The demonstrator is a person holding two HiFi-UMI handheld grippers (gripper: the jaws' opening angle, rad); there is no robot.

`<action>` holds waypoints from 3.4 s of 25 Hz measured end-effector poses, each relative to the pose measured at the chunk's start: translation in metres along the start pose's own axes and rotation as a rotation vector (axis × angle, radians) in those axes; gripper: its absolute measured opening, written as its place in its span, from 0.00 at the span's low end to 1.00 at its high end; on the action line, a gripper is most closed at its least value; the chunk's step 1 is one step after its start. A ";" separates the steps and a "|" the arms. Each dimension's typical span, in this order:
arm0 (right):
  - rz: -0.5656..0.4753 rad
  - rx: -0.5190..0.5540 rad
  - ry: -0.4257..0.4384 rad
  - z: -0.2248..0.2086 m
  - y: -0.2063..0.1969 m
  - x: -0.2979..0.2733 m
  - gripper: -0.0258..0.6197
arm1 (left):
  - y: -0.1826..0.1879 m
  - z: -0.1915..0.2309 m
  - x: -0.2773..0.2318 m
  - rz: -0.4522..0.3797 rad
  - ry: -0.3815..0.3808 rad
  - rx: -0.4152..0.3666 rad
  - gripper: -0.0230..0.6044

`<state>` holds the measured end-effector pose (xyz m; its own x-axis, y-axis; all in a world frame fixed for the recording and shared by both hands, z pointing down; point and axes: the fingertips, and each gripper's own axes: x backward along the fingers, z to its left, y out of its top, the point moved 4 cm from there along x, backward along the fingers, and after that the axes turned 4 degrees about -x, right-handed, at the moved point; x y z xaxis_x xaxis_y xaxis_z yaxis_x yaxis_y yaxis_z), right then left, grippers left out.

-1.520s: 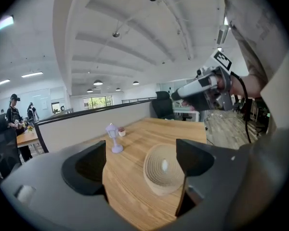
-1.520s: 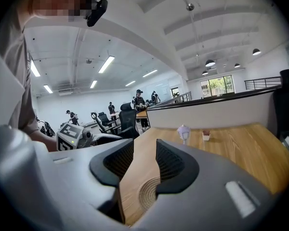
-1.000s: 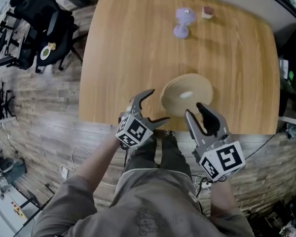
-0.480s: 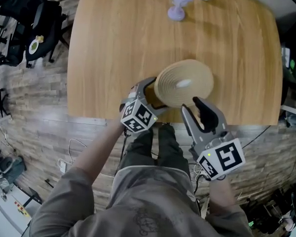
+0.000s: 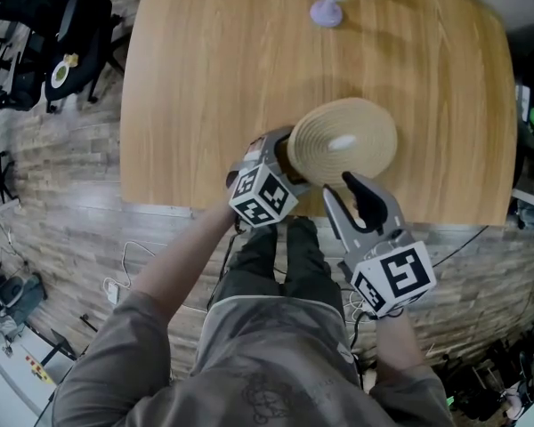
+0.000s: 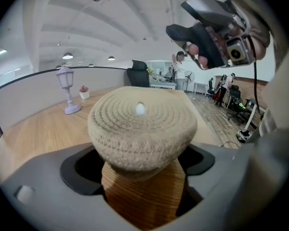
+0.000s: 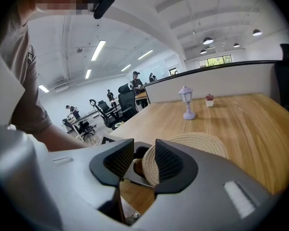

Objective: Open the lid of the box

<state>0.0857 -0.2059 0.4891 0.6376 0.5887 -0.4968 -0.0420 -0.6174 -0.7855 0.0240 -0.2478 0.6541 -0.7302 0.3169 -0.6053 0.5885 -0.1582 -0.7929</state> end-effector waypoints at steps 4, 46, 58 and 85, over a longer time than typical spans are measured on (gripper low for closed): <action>0.132 0.094 0.026 0.006 -0.010 -0.017 0.23 | 0.000 0.000 -0.002 -0.012 -0.003 0.010 0.77; 0.436 0.371 -0.098 0.007 -0.049 -0.085 0.17 | -0.003 -0.002 -0.002 -0.025 -0.007 -0.004 0.76; 0.141 0.100 -0.065 -0.009 0.035 -0.031 0.16 | -0.010 -0.002 0.033 0.072 -0.003 0.105 0.67; -0.560 -0.106 0.040 0.048 0.227 0.138 0.15 | 0.199 0.079 0.321 -0.335 0.604 -0.019 0.29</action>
<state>0.1274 -0.2400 0.2243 0.5688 0.8225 0.0003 0.3865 -0.2670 -0.8828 -0.1208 -0.2510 0.2965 -0.5554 0.8124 -0.1777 0.3749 0.0538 -0.9255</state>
